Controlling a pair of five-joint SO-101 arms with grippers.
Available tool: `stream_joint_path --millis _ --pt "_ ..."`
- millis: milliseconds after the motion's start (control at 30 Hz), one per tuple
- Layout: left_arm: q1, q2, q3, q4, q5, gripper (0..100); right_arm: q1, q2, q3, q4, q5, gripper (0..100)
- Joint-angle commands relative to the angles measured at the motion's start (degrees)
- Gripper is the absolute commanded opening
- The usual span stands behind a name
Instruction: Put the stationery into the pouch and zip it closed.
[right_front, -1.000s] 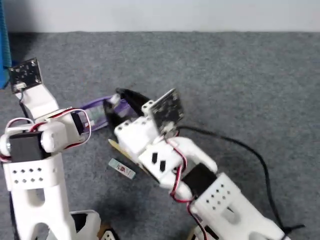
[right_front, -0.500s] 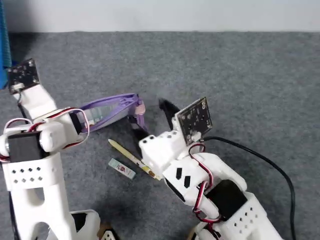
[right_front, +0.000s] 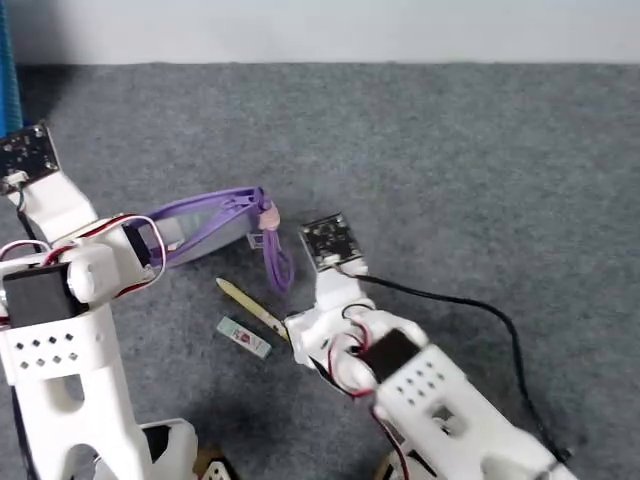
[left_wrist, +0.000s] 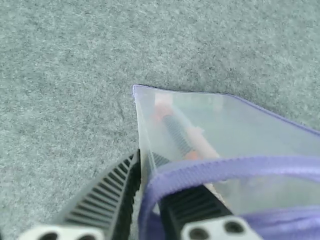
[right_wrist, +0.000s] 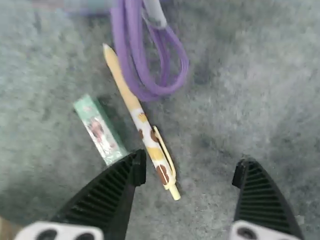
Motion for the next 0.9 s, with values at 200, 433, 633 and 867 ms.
stream_joint_path --millis 200,433,633,867 --pt "-0.44 -0.09 -2.86 0.44 0.53 1 -2.07 20.53 -0.62 -16.22 0.97 27.0" --pt "-0.44 0.09 -2.77 0.44 0.53 1 -1.98 28.35 -3.16 -17.63 2.2 24.4" --pt "-0.26 0.18 -2.77 0.44 0.53 1 -2.07 28.62 -3.96 -16.66 2.46 1.7" --pt "-0.35 0.09 -2.77 0.44 0.53 1 -1.8 28.0 -3.96 -13.49 2.46 0.8"
